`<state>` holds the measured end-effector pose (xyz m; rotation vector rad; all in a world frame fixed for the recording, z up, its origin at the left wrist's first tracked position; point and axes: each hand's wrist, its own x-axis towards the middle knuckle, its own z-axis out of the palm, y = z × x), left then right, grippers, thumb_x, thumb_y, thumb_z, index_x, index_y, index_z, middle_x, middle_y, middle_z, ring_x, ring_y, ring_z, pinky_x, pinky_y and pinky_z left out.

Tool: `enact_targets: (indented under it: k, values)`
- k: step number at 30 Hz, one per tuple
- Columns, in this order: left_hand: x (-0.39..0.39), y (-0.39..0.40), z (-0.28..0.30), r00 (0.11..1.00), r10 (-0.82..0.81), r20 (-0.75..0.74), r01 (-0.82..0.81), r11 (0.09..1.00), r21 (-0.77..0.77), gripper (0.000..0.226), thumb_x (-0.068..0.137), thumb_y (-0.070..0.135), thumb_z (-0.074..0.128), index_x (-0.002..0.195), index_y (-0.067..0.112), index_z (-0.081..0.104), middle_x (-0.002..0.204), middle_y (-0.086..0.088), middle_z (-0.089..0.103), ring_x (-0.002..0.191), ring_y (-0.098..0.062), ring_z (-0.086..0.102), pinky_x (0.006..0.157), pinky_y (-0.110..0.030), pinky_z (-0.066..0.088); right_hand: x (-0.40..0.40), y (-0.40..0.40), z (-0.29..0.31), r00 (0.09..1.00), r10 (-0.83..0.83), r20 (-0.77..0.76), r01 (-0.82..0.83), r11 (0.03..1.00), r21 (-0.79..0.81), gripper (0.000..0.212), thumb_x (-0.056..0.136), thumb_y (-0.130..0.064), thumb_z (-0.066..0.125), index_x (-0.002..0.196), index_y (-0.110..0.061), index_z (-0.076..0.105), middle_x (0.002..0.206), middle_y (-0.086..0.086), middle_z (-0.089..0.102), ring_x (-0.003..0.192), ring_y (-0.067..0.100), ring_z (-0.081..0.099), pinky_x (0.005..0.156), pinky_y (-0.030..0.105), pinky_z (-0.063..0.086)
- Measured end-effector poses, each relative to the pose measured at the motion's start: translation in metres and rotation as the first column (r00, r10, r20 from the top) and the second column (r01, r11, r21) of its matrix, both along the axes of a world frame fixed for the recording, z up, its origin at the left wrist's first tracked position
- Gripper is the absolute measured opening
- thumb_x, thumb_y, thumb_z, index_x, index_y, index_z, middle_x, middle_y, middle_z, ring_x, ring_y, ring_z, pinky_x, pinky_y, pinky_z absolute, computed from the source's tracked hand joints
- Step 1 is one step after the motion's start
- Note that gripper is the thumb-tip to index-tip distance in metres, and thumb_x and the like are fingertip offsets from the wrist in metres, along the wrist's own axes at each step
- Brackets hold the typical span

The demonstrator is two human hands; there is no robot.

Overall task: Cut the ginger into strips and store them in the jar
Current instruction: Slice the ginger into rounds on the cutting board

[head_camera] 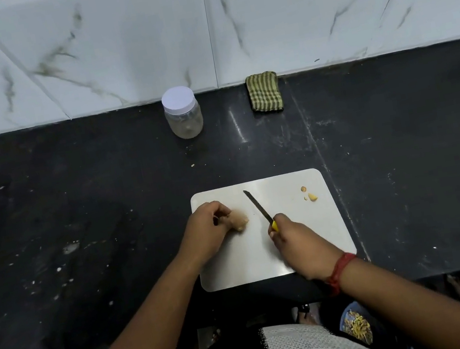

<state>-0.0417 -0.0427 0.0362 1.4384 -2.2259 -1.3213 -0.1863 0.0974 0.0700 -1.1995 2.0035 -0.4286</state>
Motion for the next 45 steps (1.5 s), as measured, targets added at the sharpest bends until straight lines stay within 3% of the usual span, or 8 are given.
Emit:
enact_targets:
  k: [6,9,12,15,23,29,34,45]
  values:
    - [0.005,0.004,-0.010,0.994,0.105,-0.021,-0.105,0.994,0.034,0.019,0.090,0.018,0.076,0.107,0.019,0.068,0.099,0.011,0.067,0.092,-0.002,0.061,0.071,-0.010,0.043,-0.004,-0.005,0.006,0.979,0.202,-0.006,-0.200,0.971,0.129,0.012,0.100,-0.014,0.032,0.100,-0.006,0.040,0.074,0.008,0.050,0.050,0.020,0.047,0.029,0.017,0.033]
    - [0.003,0.006,-0.014,0.990,0.136,-0.023,-0.135,0.990,0.032,0.021,0.090,0.019,0.077,0.107,0.018,0.066,0.100,0.010,0.066,0.094,-0.004,0.062,0.075,-0.011,0.043,0.004,-0.013,0.001,0.992,0.125,0.029,-0.128,0.985,0.118,0.009,0.097,-0.012,0.032,0.097,-0.009,0.040,0.077,0.010,0.051,0.055,0.031,0.056,0.029,0.029,0.042]
    - [-0.001,0.007,-0.016,0.985,0.167,-0.043,-0.165,0.986,0.035,0.019,0.090,0.017,0.076,0.107,0.017,0.067,0.100,0.009,0.067,0.094,-0.006,0.063,0.076,-0.012,0.044,0.012,-0.022,-0.005,0.995,0.100,-0.012,-0.099,0.992,0.073,0.010,0.095,-0.007,0.032,0.099,-0.008,0.041,0.073,0.006,0.051,0.057,0.025,0.055,0.029,0.020,0.036]
    - [-0.003,0.009,-0.018,0.982,0.181,-0.057,-0.179,0.983,0.030,0.019,0.091,0.014,0.074,0.109,0.015,0.067,0.103,0.007,0.068,0.097,-0.009,0.064,0.078,-0.011,0.044,0.022,-0.024,-0.008,0.992,0.112,-0.051,-0.109,0.993,0.051,0.010,0.093,-0.001,0.031,0.097,-0.008,0.037,0.069,0.002,0.047,0.057,0.022,0.048,0.039,0.026,0.034]
    - [-0.008,0.017,-0.021,0.986,0.154,-0.064,-0.157,0.986,-0.055,0.014,0.095,0.009,0.067,0.108,0.015,0.067,0.111,0.003,0.065,0.098,-0.010,0.060,0.075,-0.002,0.039,0.028,-0.029,-0.010,0.994,0.085,-0.073,-0.077,0.991,0.112,0.013,0.091,0.002,0.032,0.094,-0.010,0.034,0.094,0.020,0.063,0.067,0.028,0.050,0.045,0.024,0.026]
    - [-0.008,0.023,-0.029,0.988,0.113,-0.101,-0.127,0.982,-0.141,0.017,0.088,0.012,0.074,0.103,0.015,0.067,0.102,0.005,0.066,0.101,-0.016,0.058,0.088,-0.028,0.049,0.028,-0.029,-0.009,0.993,0.077,-0.086,-0.068,0.992,0.102,0.015,0.090,0.004,0.030,0.092,-0.011,0.033,0.086,0.017,0.061,0.056,0.020,0.044,0.043,0.026,0.024]
    - [-0.002,0.021,-0.032,0.991,0.094,-0.094,-0.109,0.980,-0.166,0.016,0.087,0.014,0.077,0.099,0.017,0.068,0.098,0.010,0.064,0.101,-0.013,0.049,0.080,-0.009,0.036,0.026,-0.026,-0.012,0.997,0.057,-0.050,-0.052,0.993,0.109,0.015,0.089,0.004,0.031,0.093,-0.010,0.036,0.092,0.019,0.063,0.066,0.027,0.049,0.056,0.030,0.035]
    - [-0.005,0.017,-0.036,0.990,0.060,-0.131,-0.088,0.972,-0.220,0.018,0.085,0.008,0.076,0.098,0.014,0.067,0.099,0.008,0.063,0.098,-0.015,0.053,0.082,-0.012,0.038,0.028,-0.030,-0.009,0.993,0.076,-0.088,-0.067,0.992,0.104,0.014,0.091,0.003,0.030,0.095,-0.011,0.034,0.089,0.016,0.062,0.059,0.022,0.044,0.044,0.023,0.025]
